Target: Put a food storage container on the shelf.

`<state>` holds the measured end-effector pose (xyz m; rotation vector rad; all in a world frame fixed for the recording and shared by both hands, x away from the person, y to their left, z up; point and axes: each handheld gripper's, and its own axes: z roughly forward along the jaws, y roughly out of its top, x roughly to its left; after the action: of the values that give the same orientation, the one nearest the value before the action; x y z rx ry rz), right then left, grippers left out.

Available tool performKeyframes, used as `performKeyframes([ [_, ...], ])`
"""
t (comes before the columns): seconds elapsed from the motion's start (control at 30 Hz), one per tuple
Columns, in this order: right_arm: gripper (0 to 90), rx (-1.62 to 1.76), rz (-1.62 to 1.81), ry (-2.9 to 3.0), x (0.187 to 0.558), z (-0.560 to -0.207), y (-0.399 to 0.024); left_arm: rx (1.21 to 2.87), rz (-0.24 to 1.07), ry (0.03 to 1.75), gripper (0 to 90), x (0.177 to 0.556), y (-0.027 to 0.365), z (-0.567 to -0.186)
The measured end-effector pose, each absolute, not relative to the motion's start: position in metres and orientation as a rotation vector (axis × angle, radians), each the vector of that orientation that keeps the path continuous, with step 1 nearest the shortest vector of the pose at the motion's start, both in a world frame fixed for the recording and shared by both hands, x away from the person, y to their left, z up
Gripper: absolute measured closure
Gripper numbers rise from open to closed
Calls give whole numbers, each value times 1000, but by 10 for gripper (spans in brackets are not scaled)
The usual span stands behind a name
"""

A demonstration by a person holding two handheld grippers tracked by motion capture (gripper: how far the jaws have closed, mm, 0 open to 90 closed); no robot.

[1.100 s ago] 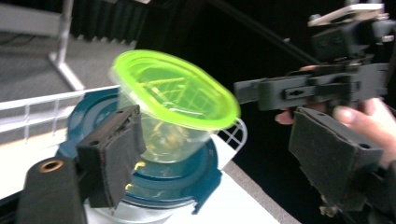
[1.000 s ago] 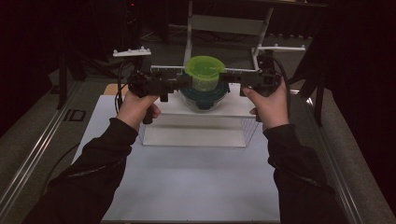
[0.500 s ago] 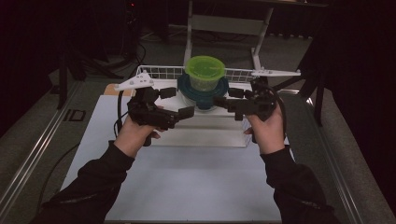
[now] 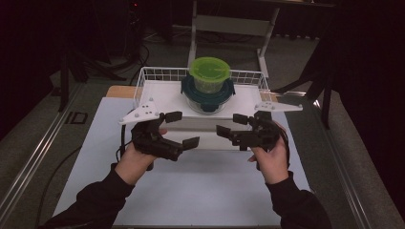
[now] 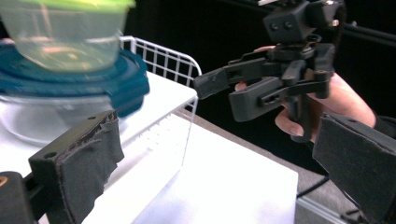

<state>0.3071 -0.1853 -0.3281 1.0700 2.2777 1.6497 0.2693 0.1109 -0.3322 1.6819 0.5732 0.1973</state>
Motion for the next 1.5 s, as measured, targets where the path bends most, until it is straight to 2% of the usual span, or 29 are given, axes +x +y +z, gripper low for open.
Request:
performKeyframes([
  [0.73, 150, 1083, 1645, 2311, 275, -415, -204, 1752, 129, 554, 11, 227, 108, -417],
  [0.9, 151, 1075, 1635, 2328, 267, -432, -205, 1803, 163, 526, 11, 218, 107, -432],
  [1.1, 150, 1086, 1617, 2360, 259, -455, -207, 1819, 144, 529, 11, 211, 106, -449],
  [1.5, 150, 1112, 1575, 2363, 254, -472, -218, 1789, 151, 542, 11, 211, 110, -464],
])
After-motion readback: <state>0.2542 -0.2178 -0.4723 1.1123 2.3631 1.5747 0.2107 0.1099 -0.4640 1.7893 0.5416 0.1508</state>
